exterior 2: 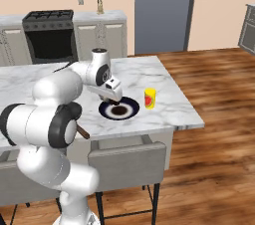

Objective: Pick up the pan with the steak in it and place it on the dining table. Then place the steak on the plate.

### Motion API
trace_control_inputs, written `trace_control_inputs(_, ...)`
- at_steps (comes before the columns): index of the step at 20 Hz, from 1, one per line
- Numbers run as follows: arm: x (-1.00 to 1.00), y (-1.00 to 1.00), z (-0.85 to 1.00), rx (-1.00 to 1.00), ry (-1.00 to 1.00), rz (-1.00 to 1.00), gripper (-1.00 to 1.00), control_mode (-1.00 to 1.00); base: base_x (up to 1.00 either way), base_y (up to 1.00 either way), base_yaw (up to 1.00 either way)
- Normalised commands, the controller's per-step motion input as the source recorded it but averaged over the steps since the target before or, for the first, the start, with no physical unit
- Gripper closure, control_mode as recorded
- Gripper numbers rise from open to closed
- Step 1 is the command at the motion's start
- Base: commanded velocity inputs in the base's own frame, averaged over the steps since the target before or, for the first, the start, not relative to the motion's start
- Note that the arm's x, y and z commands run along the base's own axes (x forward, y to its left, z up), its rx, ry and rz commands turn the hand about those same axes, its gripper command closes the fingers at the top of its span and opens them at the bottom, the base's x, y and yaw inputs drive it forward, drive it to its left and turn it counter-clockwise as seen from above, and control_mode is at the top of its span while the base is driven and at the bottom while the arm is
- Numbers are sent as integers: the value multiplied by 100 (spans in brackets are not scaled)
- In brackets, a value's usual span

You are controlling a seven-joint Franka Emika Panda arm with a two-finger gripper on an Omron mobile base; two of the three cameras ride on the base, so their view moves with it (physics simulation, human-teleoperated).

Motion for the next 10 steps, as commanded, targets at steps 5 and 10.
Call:
trace_control_inputs(5, 36, -1, -42, -1, -3, 0, 100, -100, 0, 0, 0)
trace_control_inputs(10, 40, -6, -36, -3, -5, 0, 100, -100, 0, 0, 0)
